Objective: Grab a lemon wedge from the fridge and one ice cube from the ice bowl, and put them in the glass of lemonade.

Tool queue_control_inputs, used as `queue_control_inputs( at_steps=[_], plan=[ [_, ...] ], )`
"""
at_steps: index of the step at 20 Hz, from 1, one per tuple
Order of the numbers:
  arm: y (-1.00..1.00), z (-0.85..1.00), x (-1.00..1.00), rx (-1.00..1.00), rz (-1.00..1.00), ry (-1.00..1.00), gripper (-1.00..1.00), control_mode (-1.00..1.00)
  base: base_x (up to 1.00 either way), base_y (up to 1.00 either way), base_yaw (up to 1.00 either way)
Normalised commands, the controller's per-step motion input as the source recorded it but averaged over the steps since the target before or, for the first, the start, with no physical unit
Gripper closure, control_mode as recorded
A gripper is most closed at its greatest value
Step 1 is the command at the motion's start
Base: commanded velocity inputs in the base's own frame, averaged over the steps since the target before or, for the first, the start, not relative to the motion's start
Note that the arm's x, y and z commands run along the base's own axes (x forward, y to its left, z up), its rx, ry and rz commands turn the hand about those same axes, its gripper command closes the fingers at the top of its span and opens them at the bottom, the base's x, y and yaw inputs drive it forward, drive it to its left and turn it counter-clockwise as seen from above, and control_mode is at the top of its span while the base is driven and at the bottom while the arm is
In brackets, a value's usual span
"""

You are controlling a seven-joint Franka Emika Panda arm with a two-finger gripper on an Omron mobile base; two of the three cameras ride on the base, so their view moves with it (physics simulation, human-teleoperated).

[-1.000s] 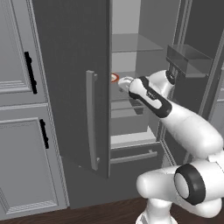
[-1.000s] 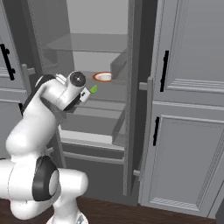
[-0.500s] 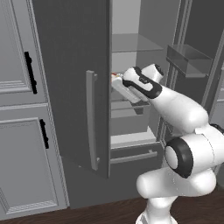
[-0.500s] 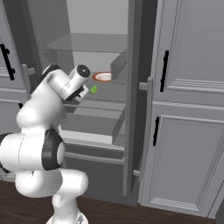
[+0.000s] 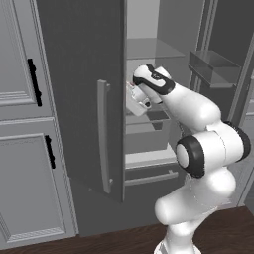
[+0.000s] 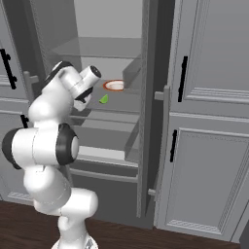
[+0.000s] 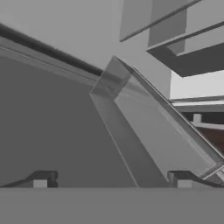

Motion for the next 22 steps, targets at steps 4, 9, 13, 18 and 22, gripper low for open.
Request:
queue_control_inputs(
  at_steps=[4, 9, 13, 18, 22],
  plan=[
    [1.0, 0.0, -0.61, 0.0, 0.33, 0.02, -1.0, -1.0, 0.0, 0.0, 0.0],
    [1.0, -0.07, -0.7, -0.01, 0.28, 0.0, -1.0, -1.0, 0.0, 0.0, 0.0],
    [1.0, -0.05, -0.79, -0.02, 0.18, -0.06, -1.0, -1.0, 0.0, 0.0, 0.0],
    [0.79, -0.02, -0.46, 0.01, 0.05, -0.12, -1.0, -1.0, 0.0, 0.0, 0.0],
    [-0.78, 0.01, -0.24, 0.0, -0.01, -0.13, -1.0, -1.0, 0.0, 0.0, 0.0]
  ],
)
